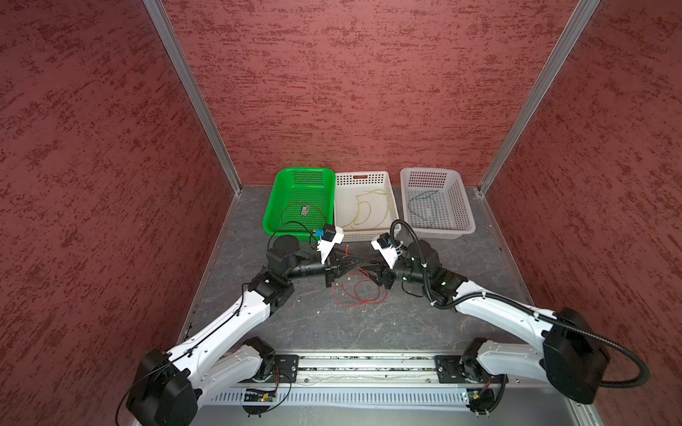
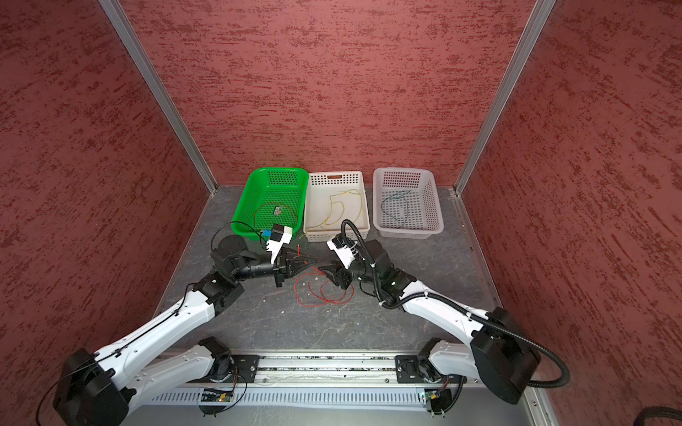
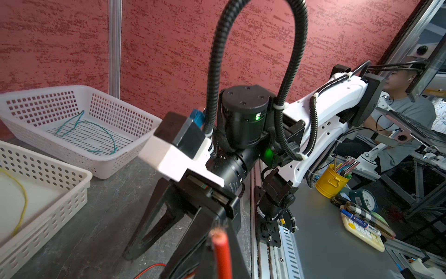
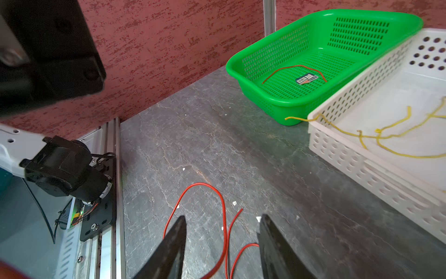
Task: Untangle and sort cables by color
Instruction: Place the cable into the container.
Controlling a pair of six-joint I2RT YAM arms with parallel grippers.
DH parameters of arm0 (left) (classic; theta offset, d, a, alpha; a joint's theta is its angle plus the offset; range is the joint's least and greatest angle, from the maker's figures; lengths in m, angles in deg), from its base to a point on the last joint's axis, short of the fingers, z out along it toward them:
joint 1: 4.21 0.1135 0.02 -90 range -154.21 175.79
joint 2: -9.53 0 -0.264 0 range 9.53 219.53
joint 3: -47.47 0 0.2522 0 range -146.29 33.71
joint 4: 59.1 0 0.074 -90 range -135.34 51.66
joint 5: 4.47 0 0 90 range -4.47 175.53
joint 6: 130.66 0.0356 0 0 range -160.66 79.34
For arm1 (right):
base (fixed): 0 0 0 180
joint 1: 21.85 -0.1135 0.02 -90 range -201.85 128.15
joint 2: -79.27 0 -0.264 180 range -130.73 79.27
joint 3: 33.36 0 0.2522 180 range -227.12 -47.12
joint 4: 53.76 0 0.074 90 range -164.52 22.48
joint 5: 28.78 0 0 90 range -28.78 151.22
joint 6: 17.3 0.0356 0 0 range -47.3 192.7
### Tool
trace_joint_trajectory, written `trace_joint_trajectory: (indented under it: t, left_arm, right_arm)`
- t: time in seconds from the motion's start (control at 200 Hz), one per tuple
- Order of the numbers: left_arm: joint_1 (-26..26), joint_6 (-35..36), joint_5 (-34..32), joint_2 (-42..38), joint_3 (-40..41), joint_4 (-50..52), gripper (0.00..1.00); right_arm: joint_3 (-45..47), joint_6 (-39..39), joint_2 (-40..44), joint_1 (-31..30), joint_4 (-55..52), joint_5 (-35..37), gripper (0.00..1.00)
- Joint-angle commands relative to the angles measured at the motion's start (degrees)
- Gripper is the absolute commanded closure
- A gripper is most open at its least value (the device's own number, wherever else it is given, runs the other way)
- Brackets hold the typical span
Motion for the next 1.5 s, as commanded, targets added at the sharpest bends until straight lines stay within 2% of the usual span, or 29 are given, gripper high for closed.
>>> trace_joint_trajectory:
  t: [0.0,0.326,0.511,0.696,0.897,0.992,1.127,1.298,1.413,1.448,1.498]
  left_arm:
    - [2.8,-0.3,2.1,-1.8,-3.3,0.2,1.00]
    - [14.9,-0.1,2.8,0.5,-13.0,-0.1,1.00]
    - [20.5,4.7,-4.1,4.4,-17.9,4.5,1.00]
    - [26.8,8.5,-10.9,8.7,-21.3,5.0,1.00]
    - [33.8,5.5,-10.6,18.9,-25.5,-1.9,1.00]
    - [34.9,5.1,-10.8,24.9,-27.6,-5.5,1.00]
    - [34.6,6.4,-10.6,34.7,-34.2,-4.1,1.00]
    - [32.5,11.2,-14.2,45.8,-41.3,1.2,1.00]
    - [31.0,15.3,-17.7,50.4,-44.0,5.4,1.00]
    - [30.7,15.9,-18.5,51.1,-43.9,5.5,0.95]
    - [30.3,16.3,-19.5,51.8,-43.5,5.3,0.81]
  right_arm:
    - [-1.6,-0.9,-1.5,0.0,5.3,-4.1,0.52]
    - [2.1,0.0,0.6,0.0,4.7,-1.0,0.54]
    - [2.7,0.2,1.7,0.0,-0.3,4.3,0.56]
    - [4.5,0.7,2.6,0.0,-2.7,6.0,0.56]
    - [6.2,1.1,4.4,0.0,-4.8,8.3,0.56]
    - [6.3,1.6,4.6,0.0,-5.3,9.1,0.56]
    - [6.3,2.1,4.6,0.1,-5.6,9.7,0.56]
    - [6.0,2.6,4.7,0.0,-6.6,10.8,0.56]
    - [5.9,3.0,4.7,0.0,-7.7,11.7,0.56]
    - [5.7,2.9,4.4,0.0,-8.3,12.4,0.56]
    - [5.4,3.1,3.8,0.0,-9.4,13.6,0.56]
